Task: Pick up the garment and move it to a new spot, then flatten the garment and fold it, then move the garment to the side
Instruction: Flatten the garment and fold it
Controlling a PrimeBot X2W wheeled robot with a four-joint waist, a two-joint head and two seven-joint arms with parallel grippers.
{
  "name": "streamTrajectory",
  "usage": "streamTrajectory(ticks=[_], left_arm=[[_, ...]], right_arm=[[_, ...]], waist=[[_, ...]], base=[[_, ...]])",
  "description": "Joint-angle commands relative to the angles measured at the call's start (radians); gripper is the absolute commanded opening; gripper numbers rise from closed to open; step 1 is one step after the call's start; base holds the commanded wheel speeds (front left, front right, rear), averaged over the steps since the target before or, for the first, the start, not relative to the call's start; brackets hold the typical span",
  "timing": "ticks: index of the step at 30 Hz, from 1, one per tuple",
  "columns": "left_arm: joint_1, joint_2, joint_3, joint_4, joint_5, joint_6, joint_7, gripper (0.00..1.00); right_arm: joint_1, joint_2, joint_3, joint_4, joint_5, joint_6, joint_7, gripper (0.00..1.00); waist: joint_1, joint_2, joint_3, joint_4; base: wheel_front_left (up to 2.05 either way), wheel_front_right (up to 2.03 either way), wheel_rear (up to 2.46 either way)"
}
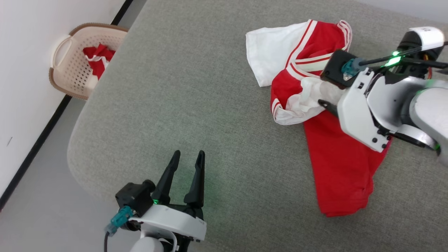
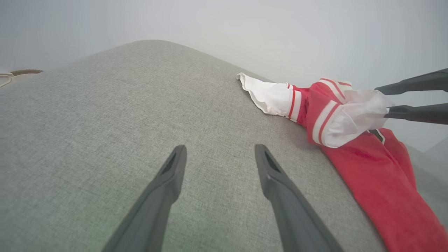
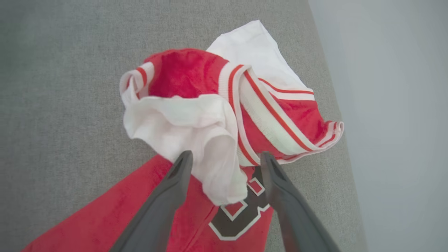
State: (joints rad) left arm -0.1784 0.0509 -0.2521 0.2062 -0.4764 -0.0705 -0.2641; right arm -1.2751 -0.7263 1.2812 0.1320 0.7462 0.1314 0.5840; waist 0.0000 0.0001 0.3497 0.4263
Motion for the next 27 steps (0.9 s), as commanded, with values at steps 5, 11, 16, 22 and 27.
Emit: streamTrajectory(ticks=[5, 11, 16, 22, 27], left_arm=[[-0.003, 0.000, -0.007, -0.001, -0.012, 0.006, 0.000, 1.00], [-0.013, 0.000, -0.006, 0.003, -0.013, 0.006, 0.000, 1.00], [-0.015, 0.000, 0.002, 0.005, -0.005, 0.003, 0.000, 1.00], [-0.001, 0.000, 0.034, 0.000, 0.016, 0.005, 0.000, 1.00], [0.023, 0.000, 0.080, -0.011, 0.046, 0.000, 0.000, 1.00]], right_arm=[[0.016, 0.018, 0.001, -0.002, -0.017, -0.001, -0.007, 0.78], [0.015, 0.020, 0.000, 0.001, -0.026, -0.001, -0.026, 0.00], [0.009, 0.017, 0.000, 0.023, -0.009, -0.001, -0.066, 0.00], [0.001, -0.046, -0.020, 0.095, 0.072, -0.001, -0.214, 0.00], [0.123, -0.134, -0.136, 0.144, 0.176, -0.001, -0.335, 0.00]], waist=[[0.0000, -0.0001, 0.006, 0.001], [0.0000, -0.0001, 0.005, -0.010], [0.0000, -0.0001, 0.002, -0.029], [0.0000, -0.0001, -0.015, -0.073], [0.0000, -0.0001, -0.039, -0.144]], base=[[0.00, 0.00, 0.00], [0.00, 0.00, 0.00], [0.00, 0.00, 0.00], [0.00, 0.00, 0.00], [0.00, 0.00, 0.00]])
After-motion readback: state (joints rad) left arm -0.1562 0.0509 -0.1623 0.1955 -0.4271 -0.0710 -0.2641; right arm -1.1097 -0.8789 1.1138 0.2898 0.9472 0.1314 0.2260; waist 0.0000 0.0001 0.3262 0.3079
